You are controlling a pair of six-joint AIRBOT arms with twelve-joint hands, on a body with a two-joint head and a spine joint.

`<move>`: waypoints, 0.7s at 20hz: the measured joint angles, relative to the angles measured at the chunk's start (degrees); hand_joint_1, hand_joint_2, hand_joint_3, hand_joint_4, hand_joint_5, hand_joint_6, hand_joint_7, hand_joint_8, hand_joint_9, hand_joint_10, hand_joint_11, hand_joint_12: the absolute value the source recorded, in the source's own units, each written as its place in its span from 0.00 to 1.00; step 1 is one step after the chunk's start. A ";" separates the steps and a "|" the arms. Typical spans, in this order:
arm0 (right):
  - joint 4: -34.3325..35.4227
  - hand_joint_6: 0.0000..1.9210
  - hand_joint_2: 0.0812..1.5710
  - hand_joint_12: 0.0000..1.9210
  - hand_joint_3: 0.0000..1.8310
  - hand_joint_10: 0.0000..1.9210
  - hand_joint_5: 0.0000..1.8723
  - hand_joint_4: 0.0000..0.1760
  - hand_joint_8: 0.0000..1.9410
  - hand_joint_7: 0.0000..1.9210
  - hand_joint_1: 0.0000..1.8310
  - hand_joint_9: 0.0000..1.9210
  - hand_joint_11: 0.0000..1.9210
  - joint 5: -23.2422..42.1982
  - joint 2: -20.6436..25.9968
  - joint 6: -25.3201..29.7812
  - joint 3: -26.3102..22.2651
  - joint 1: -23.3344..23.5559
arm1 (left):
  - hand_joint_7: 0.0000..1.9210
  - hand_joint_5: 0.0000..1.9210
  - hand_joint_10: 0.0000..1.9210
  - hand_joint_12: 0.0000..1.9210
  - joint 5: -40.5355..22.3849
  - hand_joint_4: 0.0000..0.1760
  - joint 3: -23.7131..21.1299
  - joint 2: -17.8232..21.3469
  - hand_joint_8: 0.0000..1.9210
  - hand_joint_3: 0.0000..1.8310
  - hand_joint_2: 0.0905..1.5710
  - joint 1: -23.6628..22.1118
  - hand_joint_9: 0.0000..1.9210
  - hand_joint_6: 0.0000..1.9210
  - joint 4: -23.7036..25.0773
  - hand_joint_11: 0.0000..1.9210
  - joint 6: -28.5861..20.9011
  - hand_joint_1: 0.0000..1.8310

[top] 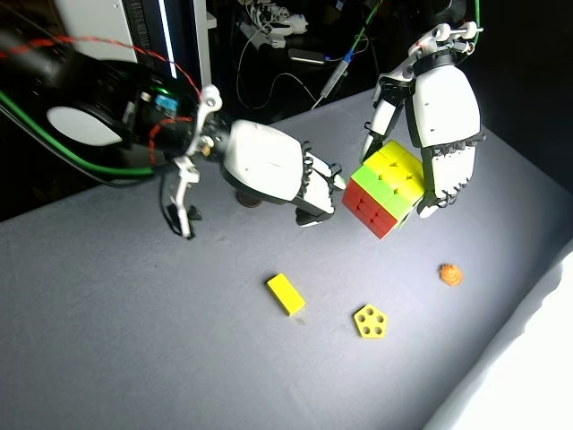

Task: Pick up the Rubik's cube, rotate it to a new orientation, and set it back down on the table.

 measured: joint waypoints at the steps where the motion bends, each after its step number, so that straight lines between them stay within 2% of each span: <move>1: -0.07 0.00 0.79 1.00 0.00 0.88 0.08 0.00 0.60 0.19 0.12 0.16 0.12 -0.50 1.88 0.09 -0.94 0.35 | 0.21 0.23 1.00 1.00 -0.04 0.13 0.00 0.02 1.00 0.00 0.92 0.00 0.14 0.94 0.07 0.16 -0.31 0.53; 2: -0.02 0.00 0.78 1.00 0.00 0.87 0.09 0.00 0.59 0.19 0.13 0.17 0.12 -0.92 3.48 0.15 -1.53 1.09 | 0.21 0.26 1.00 1.00 -0.07 0.00 0.00 0.02 1.00 0.00 0.91 0.04 0.14 0.89 0.44 0.16 -1.27 0.54; 4: -0.09 0.00 0.78 1.00 0.00 0.86 0.09 0.00 0.58 0.20 0.14 0.17 0.12 -0.59 5.55 0.26 -1.75 1.92 | 0.21 0.25 1.00 1.00 -0.02 0.02 -0.02 0.00 1.00 0.00 0.91 0.07 0.14 0.90 1.40 0.16 -2.47 0.54; 6: -0.11 0.00 0.78 0.99 0.00 0.79 0.09 0.00 0.53 0.19 0.12 0.17 0.11 -0.68 7.06 0.26 -1.73 2.03 | 0.21 0.23 1.00 1.00 0.11 0.13 -0.11 0.02 1.00 0.00 0.93 0.20 0.14 0.94 2.32 0.17 -4.07 0.52; 7: -0.72 0.00 0.78 0.98 0.00 0.76 0.09 0.00 0.50 0.20 0.13 0.18 0.11 -0.61 7.06 0.24 -1.44 2.01 | 0.20 0.22 1.00 1.00 0.04 0.15 -0.11 0.02 1.00 0.00 0.93 0.37 0.14 0.95 2.78 0.17 -4.63 0.52; 8: -1.11 0.00 0.78 0.92 0.00 0.64 0.10 0.00 0.37 0.21 0.10 0.18 0.07 -0.11 6.82 0.28 -1.40 2.03 | 0.22 0.23 1.00 1.00 0.42 0.11 -0.11 0.02 1.00 0.00 0.92 0.81 0.14 0.93 3.91 0.17 -6.25 0.53; 9: -1.29 0.00 0.78 0.90 0.00 0.60 0.10 0.00 0.29 0.22 0.09 0.16 0.04 0.24 6.25 0.26 -1.40 2.05 | 0.22 0.24 1.00 1.00 0.87 0.05 -0.11 0.00 1.00 0.00 0.91 1.33 0.14 0.90 5.09 0.17 -7.82 0.54; 10: -1.46 0.00 0.79 0.87 0.00 0.50 0.10 0.00 0.19 0.21 0.07 0.15 0.01 0.37 5.68 0.28 -1.42 2.16 | 0.20 0.23 1.00 1.00 1.31 0.13 -0.11 0.02 1.00 0.00 0.93 2.05 0.13 0.94 6.19 0.17 -9.55 0.52; 11: -1.70 0.00 0.79 0.87 0.00 0.50 0.10 0.00 0.19 0.21 0.07 0.15 0.01 0.35 5.25 0.31 -1.46 2.16 | 0.20 0.23 1.00 1.00 1.75 0.13 -0.11 0.02 1.00 0.00 0.93 2.69 0.13 0.94 7.48 0.17 -11.13 0.52; 13: -3.13 0.00 0.79 0.74 0.00 0.30 0.07 0.00 0.05 0.18 0.06 0.12 0.00 0.37 4.37 0.31 -1.51 2.43 | 0.20 0.22 1.00 1.00 2.95 0.14 -0.11 0.02 1.00 0.00 0.93 4.90 0.12 0.95 11.17 0.16 -16.50 0.52; 14: -3.69 0.00 0.79 0.67 0.00 0.23 0.07 0.00 0.02 0.17 0.06 0.12 0.00 0.61 4.15 0.31 -1.51 2.47 | 0.20 0.21 1.00 1.00 3.54 0.16 -0.11 0.02 1.00 0.00 0.93 5.66 0.12 0.96 13.22 0.17 -19.04 0.51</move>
